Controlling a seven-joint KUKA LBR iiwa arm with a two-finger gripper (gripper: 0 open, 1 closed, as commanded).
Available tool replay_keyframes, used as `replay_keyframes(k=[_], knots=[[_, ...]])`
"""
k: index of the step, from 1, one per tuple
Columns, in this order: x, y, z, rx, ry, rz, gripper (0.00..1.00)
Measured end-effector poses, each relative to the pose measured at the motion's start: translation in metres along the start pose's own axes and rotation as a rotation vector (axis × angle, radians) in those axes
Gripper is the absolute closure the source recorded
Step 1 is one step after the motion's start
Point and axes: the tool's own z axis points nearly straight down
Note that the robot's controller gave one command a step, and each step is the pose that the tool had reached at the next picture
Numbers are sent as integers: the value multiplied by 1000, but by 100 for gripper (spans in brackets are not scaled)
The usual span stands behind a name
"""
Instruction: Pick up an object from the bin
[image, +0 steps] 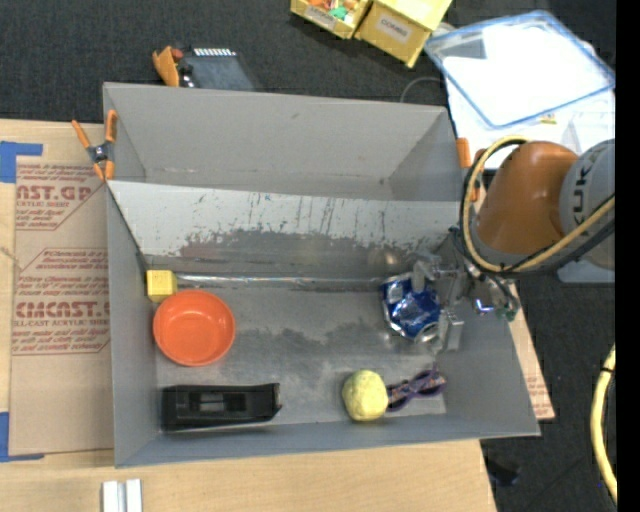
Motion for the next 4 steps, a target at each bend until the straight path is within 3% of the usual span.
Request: replay_keyframes(k=[1, 2, 3, 4], knots=[[-15, 0, 20, 8, -14, -62, 0], [10, 36, 21, 12, -39, -12, 0], [4, 38, 21, 17, -42, -33, 0], [14, 41, 7, 20, -42, -121, 0]])
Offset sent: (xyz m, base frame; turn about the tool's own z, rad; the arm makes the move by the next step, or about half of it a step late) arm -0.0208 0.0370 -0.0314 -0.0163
